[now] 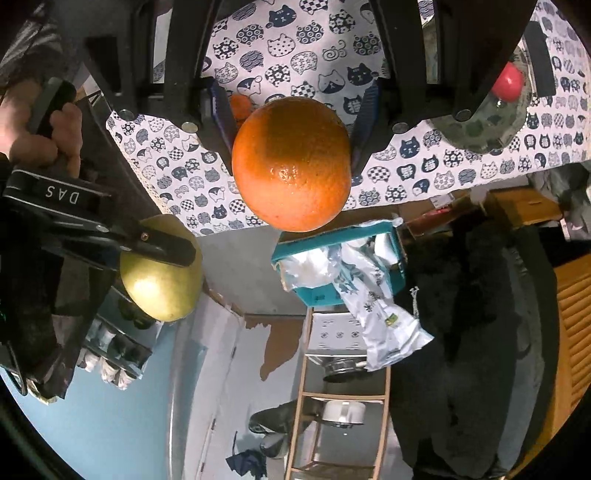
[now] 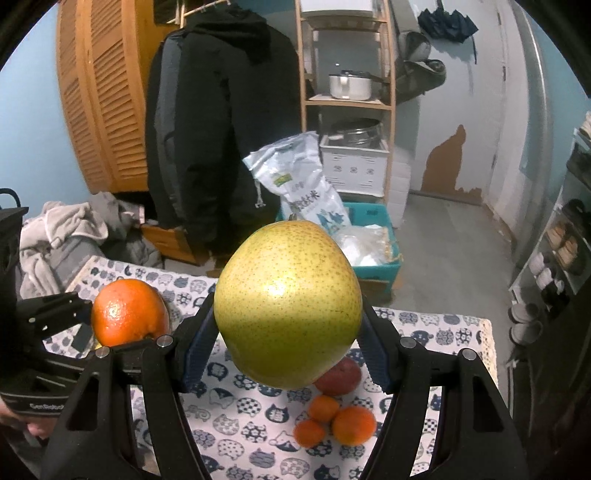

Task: Organize fruits
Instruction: 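Lift the large orange with the left tool while the right tool lifts the green pear toward the bowl, then lower the orange and green pear into the glass bowl and open both tools, then withdraw both tools from the bowl and move back toward the remaining fruit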

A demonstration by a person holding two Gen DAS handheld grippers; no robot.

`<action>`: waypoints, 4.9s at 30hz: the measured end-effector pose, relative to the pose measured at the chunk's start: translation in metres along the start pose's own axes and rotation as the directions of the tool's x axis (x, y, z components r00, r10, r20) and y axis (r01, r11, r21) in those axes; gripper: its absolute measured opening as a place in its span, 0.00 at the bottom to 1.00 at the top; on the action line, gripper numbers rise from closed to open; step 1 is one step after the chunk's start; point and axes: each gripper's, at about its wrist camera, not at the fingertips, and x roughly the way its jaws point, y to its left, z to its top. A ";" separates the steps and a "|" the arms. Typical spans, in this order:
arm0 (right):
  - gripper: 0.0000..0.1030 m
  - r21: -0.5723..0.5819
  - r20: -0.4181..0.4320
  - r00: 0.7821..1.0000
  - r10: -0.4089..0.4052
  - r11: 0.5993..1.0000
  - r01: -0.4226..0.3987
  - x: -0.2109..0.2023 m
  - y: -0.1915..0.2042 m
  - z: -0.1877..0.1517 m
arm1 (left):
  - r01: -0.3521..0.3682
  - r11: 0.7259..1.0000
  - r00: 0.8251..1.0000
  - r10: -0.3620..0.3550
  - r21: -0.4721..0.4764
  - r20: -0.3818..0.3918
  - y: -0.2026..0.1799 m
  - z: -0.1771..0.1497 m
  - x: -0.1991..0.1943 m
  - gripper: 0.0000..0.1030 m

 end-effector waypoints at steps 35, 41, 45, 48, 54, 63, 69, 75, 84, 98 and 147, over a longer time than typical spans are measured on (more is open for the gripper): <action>0.68 -0.149 -0.186 0.967 0.174 0.968 -0.202 0.110 0.155 0.006 | -0.186 0.953 0.981 0.168 -0.239 -0.092 0.161 -0.077 -0.015 0.56; 0.68 -0.174 -0.238 0.950 0.203 0.953 -0.247 0.134 0.179 -0.004 | -0.215 0.942 0.972 0.182 -0.257 -0.147 0.178 -0.097 -0.004 0.56; 0.68 -0.193 -0.268 0.940 0.211 0.944 -0.267 0.147 0.193 -0.013 | -0.218 0.934 0.967 0.169 -0.282 -0.188 0.189 -0.109 0.007 0.56; 0.68 -0.197 -0.298 0.929 0.218 0.939 -0.283 0.156 0.202 -0.021 | -0.235 0.929 0.960 0.176 -0.285 -0.216 0.193 -0.116 0.016 0.56; 0.68 -0.182 -0.344 0.910 0.233 0.934 -0.308 0.174 0.212 -0.032 | -0.256 0.923 0.948 0.181 -0.287 -0.262 0.196 -0.128 0.030 0.56; 0.68 -0.190 -0.411 0.884 0.224 0.927 -0.323 0.202 0.218 -0.055 | -0.263 0.910 0.933 0.156 -0.319 -0.324 0.200 -0.145 0.049 0.56; 0.68 -0.181 -0.443 0.868 0.224 0.926 -0.332 0.217 0.217 -0.066 | -0.280 0.898 0.921 0.152 -0.338 -0.359 0.203 -0.156 0.056 0.56; 0.68 -0.184 -0.466 0.855 0.228 0.920 -0.346 0.226 0.221 -0.076 | -0.288 0.893 0.907 0.138 -0.345 -0.398 0.205 -0.167 0.065 0.57; 0.68 -0.195 -0.519 0.824 0.228 0.907 -0.374 0.239 0.231 -0.092 | -0.296 0.883 0.891 0.119 -0.364 -0.438 0.210 -0.175 0.076 0.56; 0.68 -0.164 -0.493 0.830 0.260 0.909 -0.382 0.232 0.232 -0.089 | -0.334 0.890 0.874 0.169 -0.309 -0.456 0.204 -0.173 0.074 0.75; 0.82 -0.101 -0.030 0.991 0.132 0.986 -0.135 0.020 0.111 0.014 | -0.192 0.972 0.981 0.189 -0.134 -0.036 0.076 -0.042 -0.040 0.83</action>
